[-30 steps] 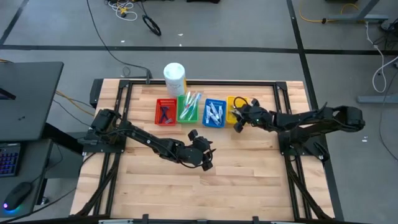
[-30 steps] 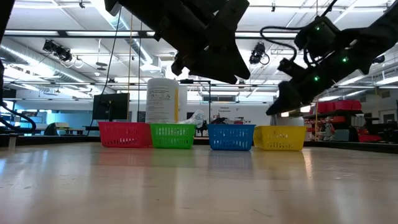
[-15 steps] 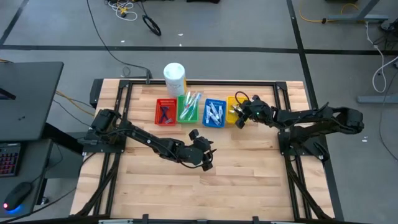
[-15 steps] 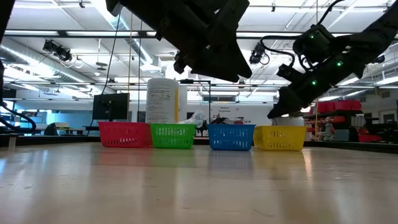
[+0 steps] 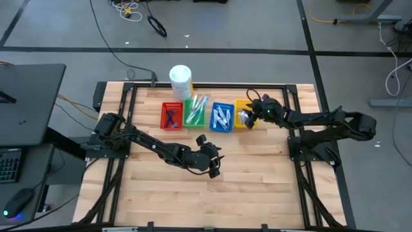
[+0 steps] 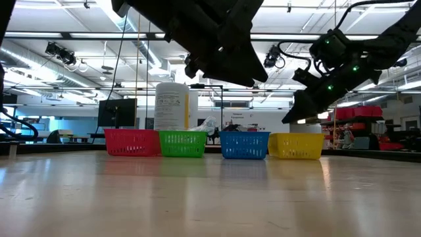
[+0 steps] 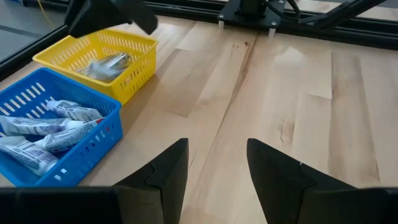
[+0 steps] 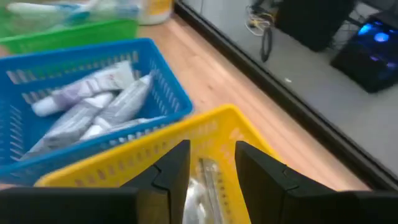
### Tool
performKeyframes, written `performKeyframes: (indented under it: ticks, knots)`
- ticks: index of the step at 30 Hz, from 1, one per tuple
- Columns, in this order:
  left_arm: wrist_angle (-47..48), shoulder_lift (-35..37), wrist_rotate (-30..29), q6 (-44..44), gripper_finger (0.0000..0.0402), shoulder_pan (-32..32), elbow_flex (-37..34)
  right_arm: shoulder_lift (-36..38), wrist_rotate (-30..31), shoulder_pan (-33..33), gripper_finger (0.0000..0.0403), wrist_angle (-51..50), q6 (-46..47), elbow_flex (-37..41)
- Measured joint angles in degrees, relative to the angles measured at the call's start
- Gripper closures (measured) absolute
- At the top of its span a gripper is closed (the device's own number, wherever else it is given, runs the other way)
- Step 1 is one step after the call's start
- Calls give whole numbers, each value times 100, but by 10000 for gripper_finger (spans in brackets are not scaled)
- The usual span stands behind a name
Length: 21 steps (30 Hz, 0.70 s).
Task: Pick & Place Travel size toiletries
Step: Return to Home Position
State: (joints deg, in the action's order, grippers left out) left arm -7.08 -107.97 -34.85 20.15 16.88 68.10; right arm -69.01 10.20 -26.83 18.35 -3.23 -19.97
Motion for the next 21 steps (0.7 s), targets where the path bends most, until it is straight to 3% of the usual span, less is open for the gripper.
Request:
performKeyframes:
  ticks: [3, 8, 13, 17, 21]
  knots:
    - [-14, 1, -2, -1, 230, 0, 0, 2, -22, -83, 267, -9, 170, 0]
    - [2, 13, -68, -154, 230, 0, 0, 6, -794, 14, 267, 192, 253, 0]
    - [233, 525, -778, -498, 230, 42, -11, 161, -934, 347, 276, 668, 169, 0]
    - [1137, 1277, -1240, -739, 244, 52, -2, 581, -886, 652, 330, 627, -76, 0]
    - [2110, 2097, -1351, -725, 293, 42, 2, 1229, -882, 952, 393, 659, -160, 0]
